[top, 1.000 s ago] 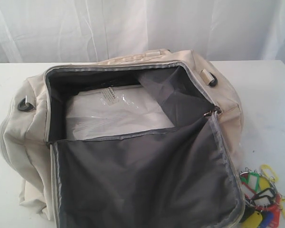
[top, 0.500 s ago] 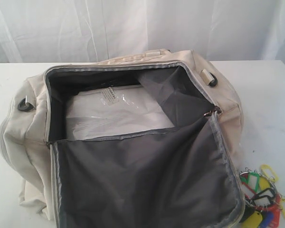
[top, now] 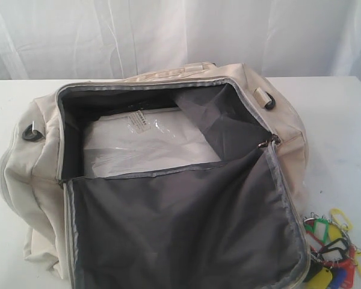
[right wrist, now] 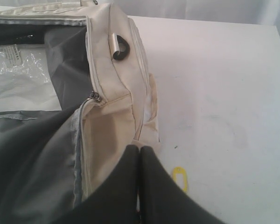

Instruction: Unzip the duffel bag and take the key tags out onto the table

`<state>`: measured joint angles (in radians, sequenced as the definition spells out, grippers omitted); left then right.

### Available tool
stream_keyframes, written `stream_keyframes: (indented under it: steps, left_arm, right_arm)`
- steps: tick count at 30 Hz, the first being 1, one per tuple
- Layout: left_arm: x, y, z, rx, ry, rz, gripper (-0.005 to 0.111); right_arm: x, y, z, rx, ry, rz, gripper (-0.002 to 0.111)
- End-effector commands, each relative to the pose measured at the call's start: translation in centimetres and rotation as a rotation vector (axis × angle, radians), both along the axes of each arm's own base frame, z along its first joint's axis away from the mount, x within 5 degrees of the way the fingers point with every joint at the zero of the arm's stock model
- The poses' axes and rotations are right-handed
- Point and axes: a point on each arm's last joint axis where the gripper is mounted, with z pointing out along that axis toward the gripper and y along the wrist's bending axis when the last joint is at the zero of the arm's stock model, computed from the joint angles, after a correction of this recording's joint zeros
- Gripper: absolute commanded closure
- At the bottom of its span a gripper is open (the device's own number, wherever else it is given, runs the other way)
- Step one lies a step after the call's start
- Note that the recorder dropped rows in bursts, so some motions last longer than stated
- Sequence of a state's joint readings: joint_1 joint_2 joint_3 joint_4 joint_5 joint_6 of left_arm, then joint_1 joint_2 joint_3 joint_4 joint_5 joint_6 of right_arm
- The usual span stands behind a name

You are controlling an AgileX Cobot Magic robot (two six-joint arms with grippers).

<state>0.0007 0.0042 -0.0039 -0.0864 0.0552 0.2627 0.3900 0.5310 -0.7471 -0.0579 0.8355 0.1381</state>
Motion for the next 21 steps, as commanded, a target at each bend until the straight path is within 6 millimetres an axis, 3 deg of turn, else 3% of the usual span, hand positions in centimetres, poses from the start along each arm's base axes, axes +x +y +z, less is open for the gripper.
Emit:
stream_keyframes:
  steps: [1, 21]
  left_arm:
    - [0.0, 0.0, 0.0, -0.007, -0.01, 0.004, 0.107]
    - [-0.4, -0.3, -1.6, -0.011, 0.169, -0.026, 0.107]
  right_arm:
    - [-0.1, -0.1, 0.0, 0.003, -0.008, -0.003, 0.108]
    - [-0.1, -0.1, 0.0, 0.002, -0.007, -0.003, 0.108]
